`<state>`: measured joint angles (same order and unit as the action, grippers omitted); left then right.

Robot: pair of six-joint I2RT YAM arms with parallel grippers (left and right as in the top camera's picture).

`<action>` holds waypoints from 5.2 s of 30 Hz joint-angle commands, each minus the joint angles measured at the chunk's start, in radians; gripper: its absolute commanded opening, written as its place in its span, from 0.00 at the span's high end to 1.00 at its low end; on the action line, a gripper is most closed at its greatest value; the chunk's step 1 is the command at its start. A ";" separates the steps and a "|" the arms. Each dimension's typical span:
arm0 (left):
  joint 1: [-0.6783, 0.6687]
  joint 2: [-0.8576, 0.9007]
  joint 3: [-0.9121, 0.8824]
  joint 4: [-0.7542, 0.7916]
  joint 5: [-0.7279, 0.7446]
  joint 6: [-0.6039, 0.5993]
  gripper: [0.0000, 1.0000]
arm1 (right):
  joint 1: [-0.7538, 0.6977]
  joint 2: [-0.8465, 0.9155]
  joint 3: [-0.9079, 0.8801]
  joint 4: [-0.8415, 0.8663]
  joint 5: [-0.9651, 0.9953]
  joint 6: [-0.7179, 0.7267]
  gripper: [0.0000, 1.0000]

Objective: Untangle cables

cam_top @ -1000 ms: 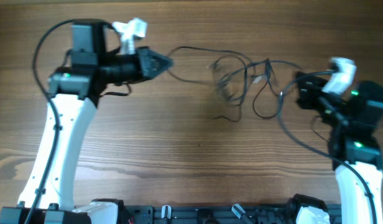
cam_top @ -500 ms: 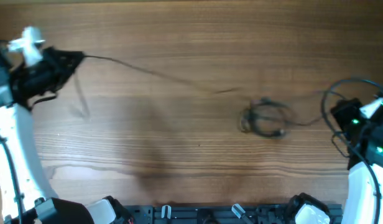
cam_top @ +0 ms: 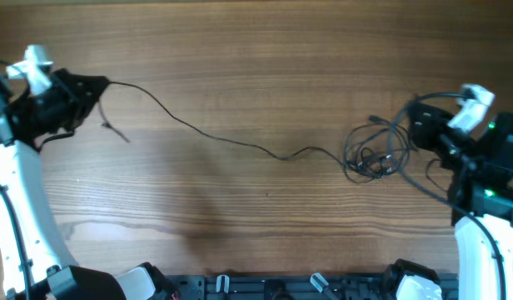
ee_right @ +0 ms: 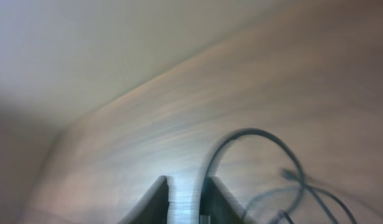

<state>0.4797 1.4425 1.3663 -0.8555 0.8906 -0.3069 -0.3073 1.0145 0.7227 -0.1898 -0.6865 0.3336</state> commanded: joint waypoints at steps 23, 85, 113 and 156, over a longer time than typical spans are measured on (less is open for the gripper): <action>-0.521 -0.019 0.006 0.010 -0.265 0.076 0.95 | 0.166 0.152 0.172 -0.661 0.563 0.502 0.00; -0.681 0.126 0.006 0.148 -0.679 -1.283 0.96 | 0.848 0.696 0.150 -0.197 0.278 -0.219 0.00; -0.861 0.352 0.006 0.201 -0.653 -1.335 0.91 | 0.860 0.697 0.150 0.016 0.401 0.123 0.00; -0.704 0.353 0.006 0.079 -0.800 -0.220 0.00 | 0.803 0.766 0.327 0.003 0.600 0.338 0.96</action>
<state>-0.2226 1.7897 1.3663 -0.7628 0.1017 -0.5499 0.5144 1.8473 0.9344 -0.0681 -0.1101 0.8135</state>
